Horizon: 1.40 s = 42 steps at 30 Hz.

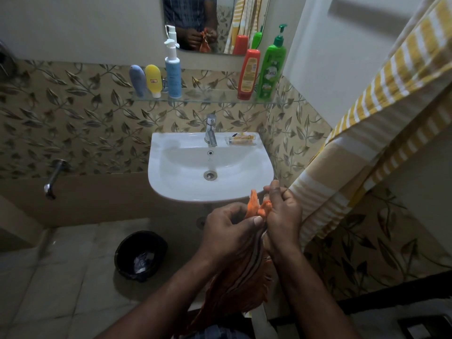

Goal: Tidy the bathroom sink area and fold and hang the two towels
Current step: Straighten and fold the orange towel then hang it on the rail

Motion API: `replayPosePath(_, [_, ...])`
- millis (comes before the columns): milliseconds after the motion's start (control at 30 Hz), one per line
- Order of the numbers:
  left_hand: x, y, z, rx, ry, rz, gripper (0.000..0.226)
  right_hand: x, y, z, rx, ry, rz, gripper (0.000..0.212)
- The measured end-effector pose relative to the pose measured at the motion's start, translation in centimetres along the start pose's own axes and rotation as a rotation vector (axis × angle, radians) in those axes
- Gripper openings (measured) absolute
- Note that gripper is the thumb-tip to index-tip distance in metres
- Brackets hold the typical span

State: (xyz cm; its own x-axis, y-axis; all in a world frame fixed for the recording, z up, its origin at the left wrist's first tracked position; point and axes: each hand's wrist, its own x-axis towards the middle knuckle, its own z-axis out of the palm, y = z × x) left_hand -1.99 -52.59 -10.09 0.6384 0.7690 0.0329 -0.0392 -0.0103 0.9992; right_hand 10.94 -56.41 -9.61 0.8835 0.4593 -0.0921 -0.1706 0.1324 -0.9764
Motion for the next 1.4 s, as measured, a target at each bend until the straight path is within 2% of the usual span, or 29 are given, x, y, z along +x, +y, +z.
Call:
replayPosePath(133, [0.5, 0.0, -0.8, -0.028, 0.002, -0.02, 0.02, 0.6, -0.6, -1.4, -0.133, -0.138, -0.132, 0.034])
replayPosePath(267, [0.6, -0.4, -1.1, 0.013, 0.011, -0.032, 0.017, 1.0, -0.5, -3.4, -0.16, -0.453, -0.18, 0.047])
replayPosePath(367, [0.8, -0.2, -1.2, -0.008, -0.002, -0.045, 0.025, 1.1, -0.2, -4.5, -0.189, -0.629, -0.093, 0.034])
replayPosePath(433, [1.0, 0.0, -1.4, -0.009, -0.008, -0.043, 0.017, 1.3, 0.2, -5.1, -0.219, -0.675, -0.015, 0.032])
replayPosePath(500, [1.2, 0.0, -1.7, -0.012, -0.003, -0.044, 0.005, 1.4, 0.6, -5.6, -0.238, -0.694, 0.045, 0.027])
replayPosePath(600, [1.4, -0.1, -1.8, -0.003, -0.008, -0.056, 0.003, 1.2, 0.8, -5.9, -0.197, -0.709, 0.064, 0.021])
replayPosePath(733, [1.5, -0.3, -1.5, -0.038, 0.011, -0.101, 0.009, 0.6, 0.5, -5.3, -0.067, -0.647, -0.032, 0.007])
replayPosePath(867, [1.7, -0.7, -1.9, -0.115, 0.113, -0.15, 0.016, 0.0, -0.2, -4.1, -0.178, -0.566, -0.154, 0.008])
replayPosePath(967, [2.1, -0.8, -2.6, -0.078, 0.183, -0.142, 0.009, -0.7, -0.8, -3.3, -0.259, -0.628, -0.172, 0.005])
replayPosePath(1067, [2.4, -0.7, -3.0, -0.041, 0.165, -0.108, 0.005, -1.7, -1.3, -2.2, -0.289, -0.777, -0.183, 0.011])
replayPosePath(1133, [2.4, -0.7, -3.1, -0.072, 0.138, -0.117, 0.017, -2.3, -1.4, -1.3, -0.212, -0.838, -0.131, 0.015])
replayPosePath(1167, [2.3, -0.7, -3.1, -0.087, 0.115, -0.125, 0.025, -2.3, -1.4, -0.8, -0.203, -0.812, -0.125, 0.014])
replayPosePath(1267, [2.3, -0.7, -3.2, -0.092, 0.051, -0.123, 0.037, -1.5, -1.2, -0.3, -0.329, -0.592, -0.24, 0.012])
replayPosePath(1400, [2.3, -0.5, -3.4, -0.144, 0.046, -0.102, 0.022, -0.5, -0.7, -0.4, -0.396, -0.457, -0.29, 0.011])
